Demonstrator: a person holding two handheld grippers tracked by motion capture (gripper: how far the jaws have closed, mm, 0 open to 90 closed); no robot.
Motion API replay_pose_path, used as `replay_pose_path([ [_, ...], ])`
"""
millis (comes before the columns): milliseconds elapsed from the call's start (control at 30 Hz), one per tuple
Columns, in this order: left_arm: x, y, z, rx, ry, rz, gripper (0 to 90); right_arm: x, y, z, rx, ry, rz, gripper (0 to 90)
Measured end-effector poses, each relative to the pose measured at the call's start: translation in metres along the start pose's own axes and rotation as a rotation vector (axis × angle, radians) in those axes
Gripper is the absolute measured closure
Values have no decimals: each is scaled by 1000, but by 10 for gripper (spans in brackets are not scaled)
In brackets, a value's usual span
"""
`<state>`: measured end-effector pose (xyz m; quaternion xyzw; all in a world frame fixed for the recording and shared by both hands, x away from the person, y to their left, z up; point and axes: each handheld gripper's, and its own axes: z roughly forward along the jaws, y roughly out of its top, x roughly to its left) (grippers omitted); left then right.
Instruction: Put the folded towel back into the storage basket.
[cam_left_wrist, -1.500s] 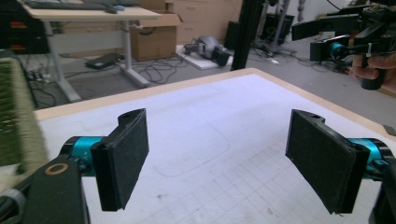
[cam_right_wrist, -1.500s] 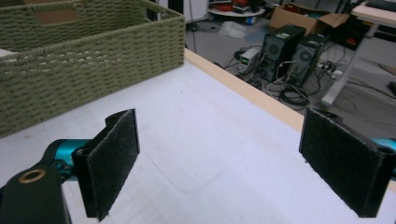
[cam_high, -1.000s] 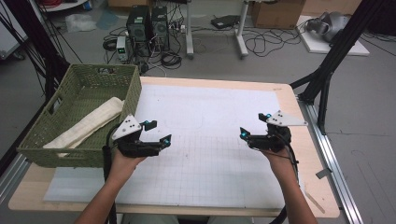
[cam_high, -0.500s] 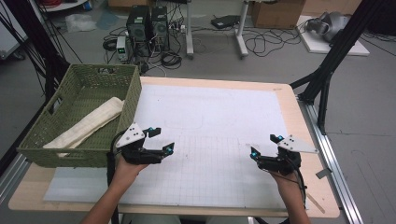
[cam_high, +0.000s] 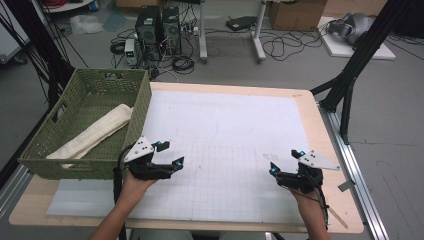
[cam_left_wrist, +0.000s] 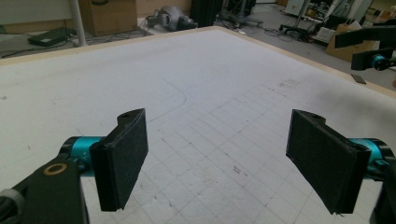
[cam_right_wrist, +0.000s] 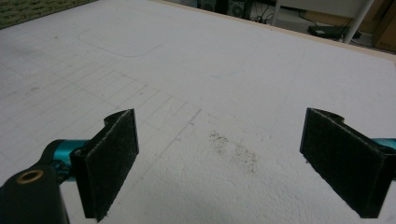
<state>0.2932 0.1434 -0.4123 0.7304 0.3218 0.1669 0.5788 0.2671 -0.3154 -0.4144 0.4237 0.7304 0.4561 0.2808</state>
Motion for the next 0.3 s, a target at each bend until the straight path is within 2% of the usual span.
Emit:
replay_pose_path([
  [300, 0, -1, 0, 2, -2, -3, 212, 1, 1, 2, -3, -2, -5, 109],
])
